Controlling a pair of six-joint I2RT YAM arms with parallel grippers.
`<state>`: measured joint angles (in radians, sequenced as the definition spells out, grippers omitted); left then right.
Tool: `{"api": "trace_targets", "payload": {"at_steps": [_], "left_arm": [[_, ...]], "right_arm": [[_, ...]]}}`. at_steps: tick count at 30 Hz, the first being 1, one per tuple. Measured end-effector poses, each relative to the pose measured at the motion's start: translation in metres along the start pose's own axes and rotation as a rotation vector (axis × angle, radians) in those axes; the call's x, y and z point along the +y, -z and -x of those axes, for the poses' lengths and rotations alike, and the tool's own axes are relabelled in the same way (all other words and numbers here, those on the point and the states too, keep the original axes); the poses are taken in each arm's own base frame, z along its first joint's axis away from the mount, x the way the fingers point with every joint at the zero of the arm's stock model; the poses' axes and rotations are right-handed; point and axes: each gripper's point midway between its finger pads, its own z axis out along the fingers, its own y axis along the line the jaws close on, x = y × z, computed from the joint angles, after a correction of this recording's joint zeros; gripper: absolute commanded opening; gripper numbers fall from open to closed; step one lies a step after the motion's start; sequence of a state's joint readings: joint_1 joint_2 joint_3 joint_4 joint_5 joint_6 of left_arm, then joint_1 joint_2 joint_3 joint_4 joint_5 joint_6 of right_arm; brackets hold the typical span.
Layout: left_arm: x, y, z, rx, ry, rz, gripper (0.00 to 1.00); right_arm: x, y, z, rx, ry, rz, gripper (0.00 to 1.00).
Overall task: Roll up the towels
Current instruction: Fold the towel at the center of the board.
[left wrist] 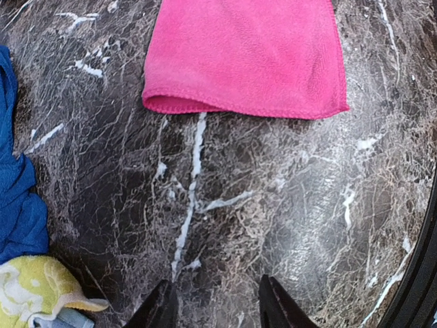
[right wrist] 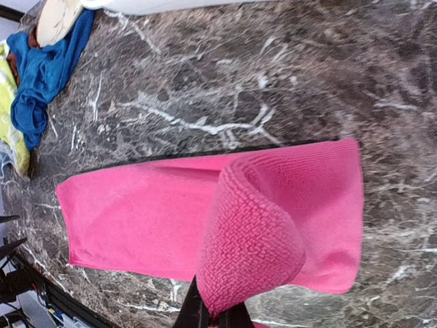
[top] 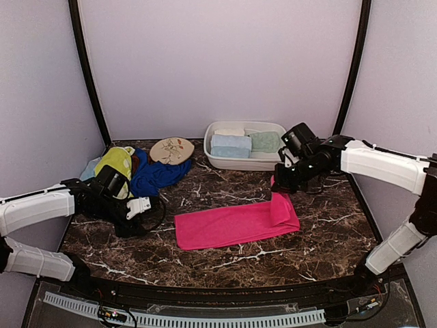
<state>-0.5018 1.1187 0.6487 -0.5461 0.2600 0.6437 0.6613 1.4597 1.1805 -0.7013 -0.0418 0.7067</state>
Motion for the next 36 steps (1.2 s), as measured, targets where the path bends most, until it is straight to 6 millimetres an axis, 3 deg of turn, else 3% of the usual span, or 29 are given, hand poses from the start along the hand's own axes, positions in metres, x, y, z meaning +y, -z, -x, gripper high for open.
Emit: {"api": "trace_targets", "payload": {"at_steps": [7, 11, 15, 26, 36], "left_arm": [[0.011, 0.0, -0.006, 0.016, 0.008, 0.037, 0.43], [0.013, -0.001, -0.009, 0.023, 0.003, 0.047, 0.42], [0.012, -0.002, -0.011, 0.024, 0.004, 0.048, 0.42], [0.011, -0.003, -0.014, 0.024, 0.007, 0.048, 0.42], [0.01, -0.003, -0.016, 0.02, 0.003, 0.052, 0.42]], "right_arm": [[0.062, -0.045, -0.031, 0.123, 0.076, 0.054, 0.0], [0.103, -0.055, -0.033, 0.134, 0.121, 0.112, 0.0], [0.131, -0.055, -0.035, 0.136, 0.152, 0.169, 0.0], [0.185, -0.058, -0.052, 0.17, 0.216, 0.259, 0.0], [0.203, -0.09, -0.076, 0.245, 0.243, 0.27, 0.0]]}}
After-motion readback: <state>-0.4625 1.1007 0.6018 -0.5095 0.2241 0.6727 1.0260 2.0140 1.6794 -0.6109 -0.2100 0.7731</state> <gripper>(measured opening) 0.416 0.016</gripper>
